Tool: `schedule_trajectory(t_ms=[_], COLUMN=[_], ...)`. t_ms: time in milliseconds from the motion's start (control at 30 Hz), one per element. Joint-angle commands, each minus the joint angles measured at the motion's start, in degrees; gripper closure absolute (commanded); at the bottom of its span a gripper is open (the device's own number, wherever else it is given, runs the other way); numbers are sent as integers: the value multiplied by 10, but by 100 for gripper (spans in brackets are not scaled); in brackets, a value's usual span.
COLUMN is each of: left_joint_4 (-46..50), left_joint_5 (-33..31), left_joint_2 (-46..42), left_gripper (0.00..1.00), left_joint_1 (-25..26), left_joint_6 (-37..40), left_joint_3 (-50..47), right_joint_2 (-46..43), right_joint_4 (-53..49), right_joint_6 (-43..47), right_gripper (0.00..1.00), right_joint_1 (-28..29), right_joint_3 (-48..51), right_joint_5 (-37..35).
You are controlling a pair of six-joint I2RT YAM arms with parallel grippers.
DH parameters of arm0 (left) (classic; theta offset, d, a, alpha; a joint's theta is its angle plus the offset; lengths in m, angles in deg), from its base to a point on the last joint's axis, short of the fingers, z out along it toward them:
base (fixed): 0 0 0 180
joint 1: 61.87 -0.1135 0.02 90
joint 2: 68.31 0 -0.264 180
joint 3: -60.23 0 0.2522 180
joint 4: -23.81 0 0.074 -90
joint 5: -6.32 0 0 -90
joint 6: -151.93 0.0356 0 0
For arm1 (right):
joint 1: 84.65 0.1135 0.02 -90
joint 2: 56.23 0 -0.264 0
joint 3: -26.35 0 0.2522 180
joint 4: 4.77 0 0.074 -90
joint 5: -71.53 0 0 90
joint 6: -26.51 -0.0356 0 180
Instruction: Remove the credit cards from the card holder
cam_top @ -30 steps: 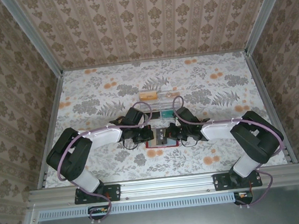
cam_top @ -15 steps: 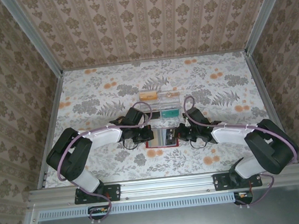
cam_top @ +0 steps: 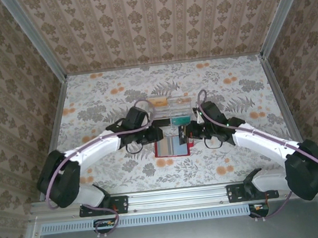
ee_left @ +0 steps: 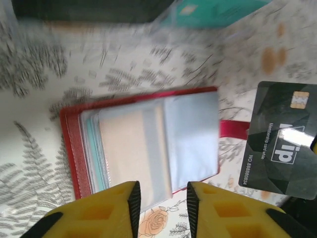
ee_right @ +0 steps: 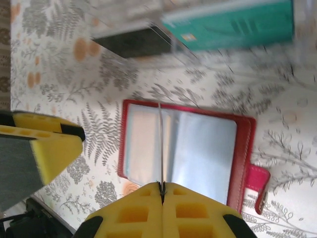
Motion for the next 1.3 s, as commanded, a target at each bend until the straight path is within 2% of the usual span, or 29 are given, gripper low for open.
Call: schedule_trajectory(t_ms=[0, 67, 167, 233, 500, 633, 867, 967, 1267], left_joint_4=[47, 65, 91, 105, 143, 161, 166, 166, 170], left_joint_5=[-13, -17, -23, -21, -13, -11, -5, -3, -6], left_joint_2=[-55, -91, -137, -165, -247, -263, -281, -284, -289], left_gripper=[42, 26, 7, 0, 0, 0, 0, 0, 0], left_joint_1=[-30, -54, -89, -112, -198, -226, -246, -248, -250], left_joint_6=[10, 15, 24, 31, 53, 63, 73, 73, 78], left_joint_3=[19, 20, 19, 19, 12, 7, -4, -7, -9], right_joint_2=[4, 26, 62, 85, 203, 250, 310, 325, 361], right_joint_4=[-103, -138, -175, -183, -231, -251, -257, -229, -194], right_joint_6=[95, 145, 214, 262, 540, 638, 760, 810, 868], right_gripper=[100, 100, 100, 100, 100, 100, 100, 100, 100], right_joint_1=[-2, 1, 7, 15, 73, 95, 122, 138, 143], right_joint_3=[-77, -127, -199, -239, -366, -399, -426, -417, -422], right_joint_5=[-24, -30, -31, -33, -88, -127, -175, -225, -251])
